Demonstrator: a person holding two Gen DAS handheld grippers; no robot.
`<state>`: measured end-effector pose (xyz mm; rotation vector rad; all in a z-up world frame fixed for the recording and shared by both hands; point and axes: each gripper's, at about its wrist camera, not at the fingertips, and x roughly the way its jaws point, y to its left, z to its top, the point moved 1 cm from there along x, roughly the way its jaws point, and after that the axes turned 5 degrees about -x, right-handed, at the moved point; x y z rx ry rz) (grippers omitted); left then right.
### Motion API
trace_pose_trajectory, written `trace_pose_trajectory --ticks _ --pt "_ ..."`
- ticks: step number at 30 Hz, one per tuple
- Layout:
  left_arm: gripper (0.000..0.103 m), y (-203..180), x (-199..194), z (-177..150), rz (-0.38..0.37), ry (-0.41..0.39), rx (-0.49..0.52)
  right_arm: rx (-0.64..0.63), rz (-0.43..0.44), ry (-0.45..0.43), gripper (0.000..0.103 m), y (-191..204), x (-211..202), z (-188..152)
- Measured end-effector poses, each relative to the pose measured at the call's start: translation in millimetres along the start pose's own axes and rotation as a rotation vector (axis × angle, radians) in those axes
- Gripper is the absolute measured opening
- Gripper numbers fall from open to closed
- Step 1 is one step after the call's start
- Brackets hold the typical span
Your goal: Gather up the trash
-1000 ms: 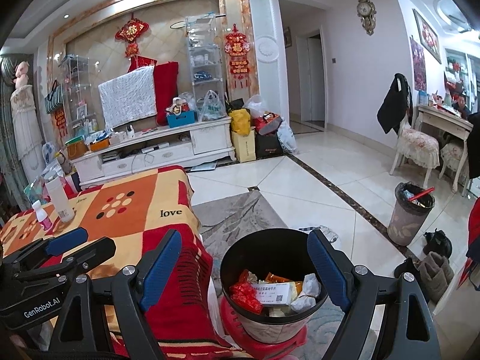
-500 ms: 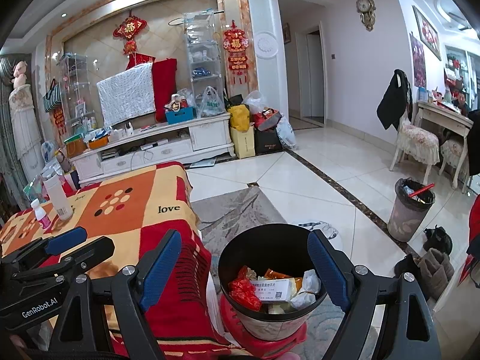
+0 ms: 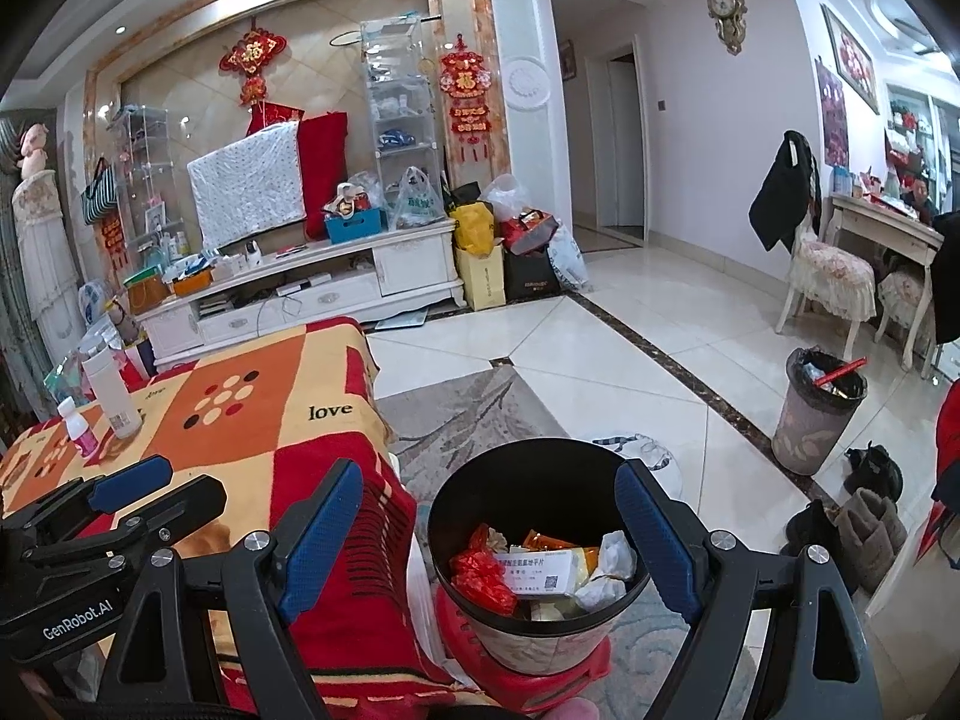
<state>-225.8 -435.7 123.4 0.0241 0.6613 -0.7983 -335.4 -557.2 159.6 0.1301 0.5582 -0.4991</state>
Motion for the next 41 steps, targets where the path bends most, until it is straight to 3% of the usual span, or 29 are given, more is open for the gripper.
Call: trace_pose_trajectory --ticks 41 --pt "0.065 9 8 -6 -0.038 0.041 -0.011 0.001 0.015 0.058 0.085 -3 8 -5"
